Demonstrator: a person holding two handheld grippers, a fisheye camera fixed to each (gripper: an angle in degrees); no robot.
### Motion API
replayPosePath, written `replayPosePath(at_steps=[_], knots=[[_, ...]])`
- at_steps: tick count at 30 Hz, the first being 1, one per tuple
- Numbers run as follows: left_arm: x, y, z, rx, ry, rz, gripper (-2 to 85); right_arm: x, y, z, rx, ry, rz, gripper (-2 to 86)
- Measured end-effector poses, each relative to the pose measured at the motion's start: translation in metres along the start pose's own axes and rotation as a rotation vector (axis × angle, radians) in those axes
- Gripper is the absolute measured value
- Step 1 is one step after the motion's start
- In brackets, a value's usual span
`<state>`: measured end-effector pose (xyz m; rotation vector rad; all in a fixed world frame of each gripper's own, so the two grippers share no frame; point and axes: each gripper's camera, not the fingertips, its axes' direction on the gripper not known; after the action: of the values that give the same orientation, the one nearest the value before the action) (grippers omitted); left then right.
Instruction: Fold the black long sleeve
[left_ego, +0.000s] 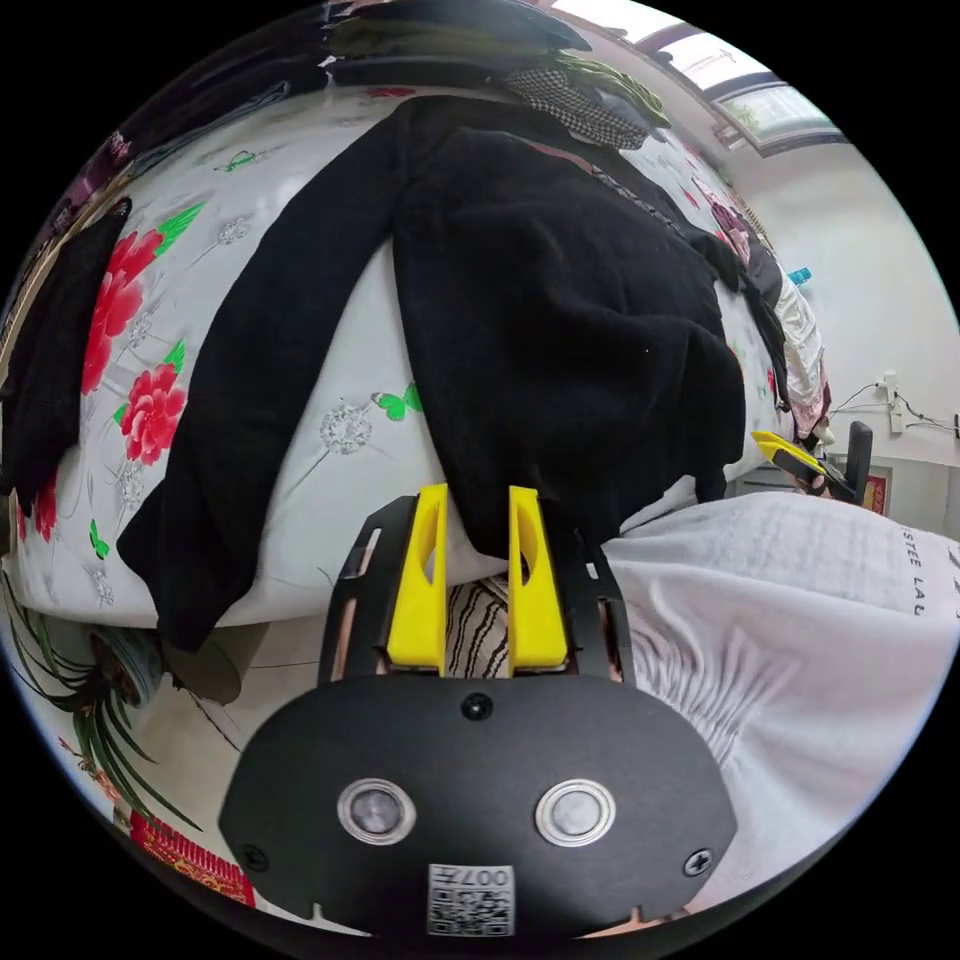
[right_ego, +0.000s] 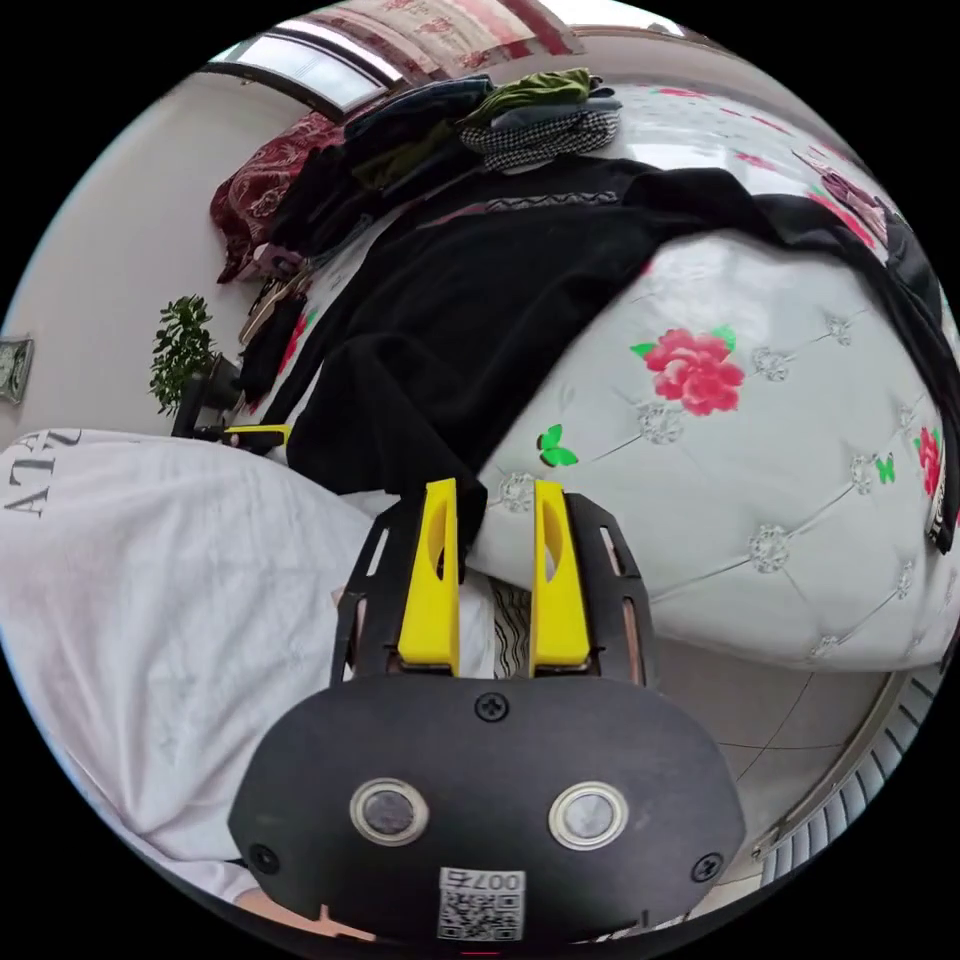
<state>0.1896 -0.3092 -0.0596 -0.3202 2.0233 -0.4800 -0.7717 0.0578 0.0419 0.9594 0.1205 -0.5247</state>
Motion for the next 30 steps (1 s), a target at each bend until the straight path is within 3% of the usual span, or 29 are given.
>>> replayPosePath(at_steps=[6,11,15,18,20,24,30], knots=[[0.015,-0.032,0.014,-0.079,-0.086,0.066,0.1,-0.051,0.002,0.052,-0.186,0.032,-0.100,7.0],[0.011,-0.046,0.003,-0.086,-0.076,0.135,-0.7,-0.088,-0.004,0.053,-0.217,0.321,-0.188,2.0],[0.005,-0.042,-0.029,-0.035,-0.011,0.193,-0.8,-0.123,0.018,-0.016,-0.108,0.644,-0.320,0.6],[0.020,-0.033,-0.022,-0.051,0.033,0.273,-0.6,-0.144,0.047,-0.028,-0.181,0.782,-0.427,0.2],[0.032,-0.028,0.006,-0.092,0.038,0.289,-0.4,-0.139,0.061,-0.010,-0.299,0.753,-0.414,0.1],[0.041,-0.014,0.063,-0.152,0.020,0.257,1.2,-0.108,0.082,0.038,-0.487,0.666,-0.157,0.0],[-0.004,0.012,0.026,-0.011,-0.001,0.214,5.9,-0.118,0.068,0.002,-0.244,0.581,0.020,-0.2]])
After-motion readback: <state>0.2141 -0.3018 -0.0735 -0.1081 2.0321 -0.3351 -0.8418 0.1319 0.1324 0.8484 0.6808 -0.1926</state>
